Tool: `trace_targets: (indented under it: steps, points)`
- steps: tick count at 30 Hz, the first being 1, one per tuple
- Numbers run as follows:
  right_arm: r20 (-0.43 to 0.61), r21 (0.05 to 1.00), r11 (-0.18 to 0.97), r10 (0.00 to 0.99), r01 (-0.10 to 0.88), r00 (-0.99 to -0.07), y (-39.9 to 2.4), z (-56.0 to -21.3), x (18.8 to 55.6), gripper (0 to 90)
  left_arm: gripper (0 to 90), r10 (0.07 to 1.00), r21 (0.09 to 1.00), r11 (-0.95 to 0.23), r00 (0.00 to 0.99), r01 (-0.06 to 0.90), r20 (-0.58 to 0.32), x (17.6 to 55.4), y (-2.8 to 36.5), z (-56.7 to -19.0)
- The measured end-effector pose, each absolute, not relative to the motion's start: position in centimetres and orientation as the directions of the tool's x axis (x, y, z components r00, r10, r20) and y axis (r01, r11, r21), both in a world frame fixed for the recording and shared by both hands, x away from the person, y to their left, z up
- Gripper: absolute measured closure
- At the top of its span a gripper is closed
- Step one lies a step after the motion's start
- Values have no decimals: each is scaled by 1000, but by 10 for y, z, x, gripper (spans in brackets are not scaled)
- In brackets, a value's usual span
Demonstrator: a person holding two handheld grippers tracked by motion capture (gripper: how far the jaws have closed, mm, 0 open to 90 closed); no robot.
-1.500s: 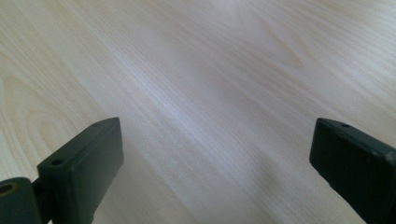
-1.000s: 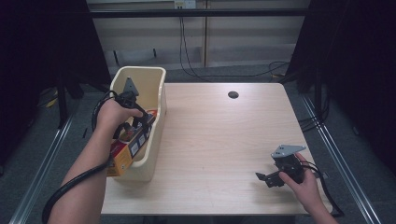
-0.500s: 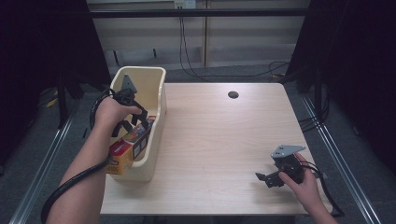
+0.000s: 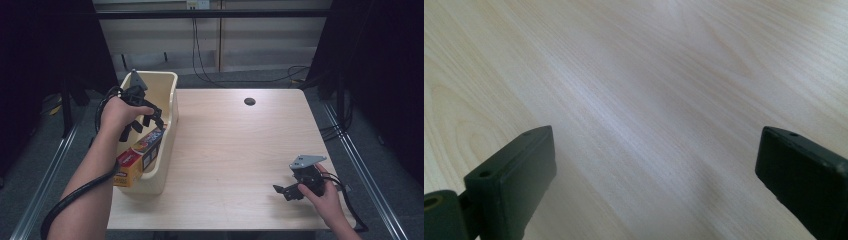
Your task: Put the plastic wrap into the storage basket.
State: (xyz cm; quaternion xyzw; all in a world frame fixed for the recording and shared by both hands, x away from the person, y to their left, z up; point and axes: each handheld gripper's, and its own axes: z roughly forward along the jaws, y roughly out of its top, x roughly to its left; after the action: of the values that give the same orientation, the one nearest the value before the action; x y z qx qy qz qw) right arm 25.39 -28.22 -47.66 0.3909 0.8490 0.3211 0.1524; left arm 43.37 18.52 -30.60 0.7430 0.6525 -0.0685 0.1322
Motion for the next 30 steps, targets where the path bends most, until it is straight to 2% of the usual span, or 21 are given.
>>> trace_targets:
  steps: [10,30]
  points:
    - [-8,670,488,758,559,-652,-282,-475,255,29,188,933,203,-163,218,966,-286,428,171,-291]
    - [-11,668,492,757,559,-653,-282,-474,253,29,151,891,245,-254,325,936,-317,424,126,-286]
